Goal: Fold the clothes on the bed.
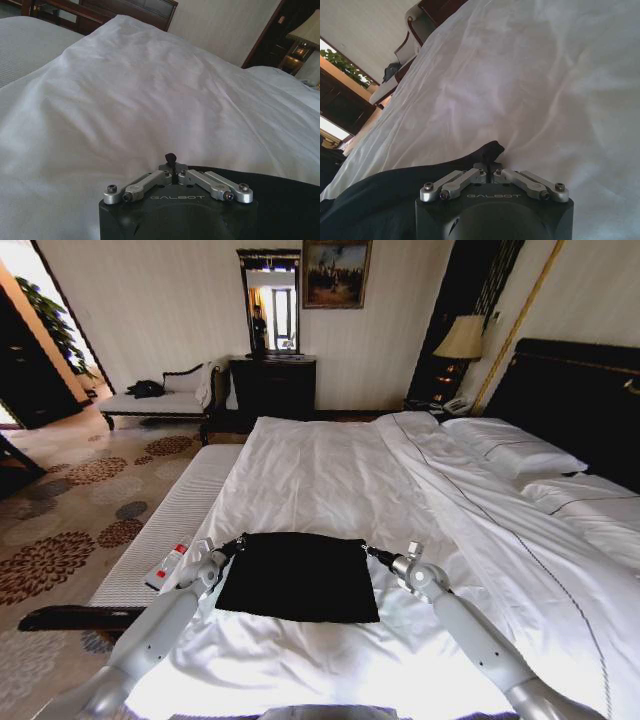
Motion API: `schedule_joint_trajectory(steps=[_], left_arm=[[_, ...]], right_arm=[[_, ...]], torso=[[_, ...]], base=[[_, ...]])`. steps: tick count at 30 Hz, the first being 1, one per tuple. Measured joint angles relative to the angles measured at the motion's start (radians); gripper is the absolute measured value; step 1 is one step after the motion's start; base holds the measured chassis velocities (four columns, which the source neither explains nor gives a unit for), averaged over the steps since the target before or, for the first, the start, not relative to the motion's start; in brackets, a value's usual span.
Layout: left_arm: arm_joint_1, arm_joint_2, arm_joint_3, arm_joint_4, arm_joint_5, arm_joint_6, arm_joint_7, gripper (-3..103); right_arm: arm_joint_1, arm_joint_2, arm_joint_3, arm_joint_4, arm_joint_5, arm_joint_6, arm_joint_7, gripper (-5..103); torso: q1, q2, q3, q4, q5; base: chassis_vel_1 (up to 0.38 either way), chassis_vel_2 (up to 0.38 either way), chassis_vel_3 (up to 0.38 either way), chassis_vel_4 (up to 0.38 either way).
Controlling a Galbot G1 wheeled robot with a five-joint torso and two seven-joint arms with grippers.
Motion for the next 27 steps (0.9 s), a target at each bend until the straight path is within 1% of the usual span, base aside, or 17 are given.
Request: schedule_joint_trajectory(steps=[8, 14, 19, 20, 22, 23, 24, 27], left_arm=[[0.014, 0.013, -0.011, -0.029, -0.004, -0.002, -0.001, 0], [0.04, 0.038, -0.038, -0.091, -0.014, -0.005, -0.006, 0], [0.066, 0.101, -0.091, -0.221, -0.073, -0.007, -0.029, 0], [0.066, 0.101, -0.091, -0.221, -0.073, -0.007, -0.029, 0], [0.071, 0.135, -0.112, -0.275, -0.099, -0.007, -0.037, 0], [0.076, 0.153, -0.124, -0.308, -0.111, -0.008, -0.043, 0], [0.076, 0.153, -0.124, -0.308, -0.111, -0.008, -0.043, 0], [0.086, 0.198, -0.156, -0.4, -0.147, -0.015, -0.063, 0]], right_arm=[[-0.014, -0.001, 0.005, 0.022, -0.008, 0.012, 0.001, 1], [-0.032, -0.013, 0.022, 0.068, -0.029, 0.036, 0.014, 1], [-0.048, -0.05, 0.067, 0.171, -0.056, 0.068, 0.03, 1], [-0.048, -0.05, 0.067, 0.171, -0.056, 0.068, 0.03, 1], [-0.051, -0.069, 0.088, 0.229, -0.051, 0.081, 0.051, 1], [-0.052, -0.079, 0.099, 0.261, -0.047, 0.087, 0.066, 1], [-0.052, -0.079, 0.099, 0.261, -0.047, 0.087, 0.066, 1], [-0.054, -0.107, 0.133, 0.346, -0.061, 0.106, 0.086, 1]], torso=[[0.0, 0.0, 0.0, 0.0, 0.0], [0.0, 0.0, 0.0, 0.0, 0.0], [0.0, 0.0, 0.0, 0.0001, 0.0], [0.0, 0.0, 0.0, 0.0001, 0.0], [0.0, 0.0, 0.0, -0.0003, -0.0002], [0.0, 0.0, 0.0, 0.0, 0.0001], [0.0, 0.0, 0.0, 0.0, 0.0001], [0.0, 0.0, 0.0, 0.0001, 0.0]], base=[[0.0, 0.0, 0.0, 0.0], [0.0, 0.0, 0.0, 0.0], [0.0, 0.0, 0.0, 0.0], [0.0, 0.0, 0.0, 0.0], [0.0, 0.0, 0.0, 0.0], [0.0, 0.0, 0.0, 0.0], [0.0, 0.0, 0.0, 0.0], [0.0, 0.0, 0.0, 0.0]])
